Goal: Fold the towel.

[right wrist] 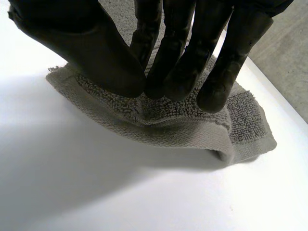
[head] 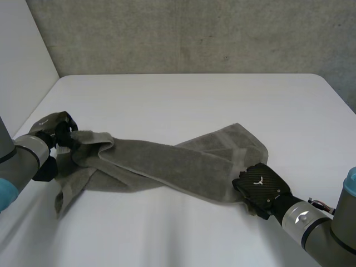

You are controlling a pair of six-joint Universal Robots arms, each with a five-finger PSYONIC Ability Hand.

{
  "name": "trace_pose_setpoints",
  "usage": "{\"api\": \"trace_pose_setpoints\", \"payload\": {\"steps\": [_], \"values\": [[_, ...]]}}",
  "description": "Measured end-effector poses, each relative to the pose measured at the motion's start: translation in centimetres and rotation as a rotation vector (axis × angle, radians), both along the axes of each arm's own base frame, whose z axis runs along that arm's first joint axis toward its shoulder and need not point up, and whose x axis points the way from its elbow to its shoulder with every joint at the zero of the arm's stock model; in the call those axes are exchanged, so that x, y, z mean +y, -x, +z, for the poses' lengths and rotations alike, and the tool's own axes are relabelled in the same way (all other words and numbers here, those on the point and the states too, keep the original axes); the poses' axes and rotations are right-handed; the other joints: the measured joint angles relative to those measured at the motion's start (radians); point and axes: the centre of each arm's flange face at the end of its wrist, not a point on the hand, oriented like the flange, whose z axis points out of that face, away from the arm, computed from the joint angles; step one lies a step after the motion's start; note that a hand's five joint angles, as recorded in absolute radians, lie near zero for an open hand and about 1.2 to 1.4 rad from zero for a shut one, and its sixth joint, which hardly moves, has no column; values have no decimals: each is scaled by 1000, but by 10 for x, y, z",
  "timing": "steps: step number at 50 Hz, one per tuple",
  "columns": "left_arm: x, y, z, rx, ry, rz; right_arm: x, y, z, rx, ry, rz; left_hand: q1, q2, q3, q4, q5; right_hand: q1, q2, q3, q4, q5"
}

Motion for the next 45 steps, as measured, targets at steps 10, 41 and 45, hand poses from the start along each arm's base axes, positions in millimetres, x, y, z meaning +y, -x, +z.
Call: {"api": "trace_pose_setpoints", "payload": {"steps": [10, 41, 45], "values": [[1, 1, 2, 1, 5, -5, -5, -1, 11, -60, -7, -35, 0, 0, 0, 0, 0, 4, 0, 0, 4, 0], [31, 23, 34, 22, 87, -81, -34, 2, 85, -206, 16, -146, 0, 4, 4, 0, 0, 18, 0, 0, 4, 0], [29, 24, 26, 17, 65, -83, -59, -3, 65, -160, -11, -200, 0, 5, 6, 0, 0, 18, 0, 0, 4, 0]]}}
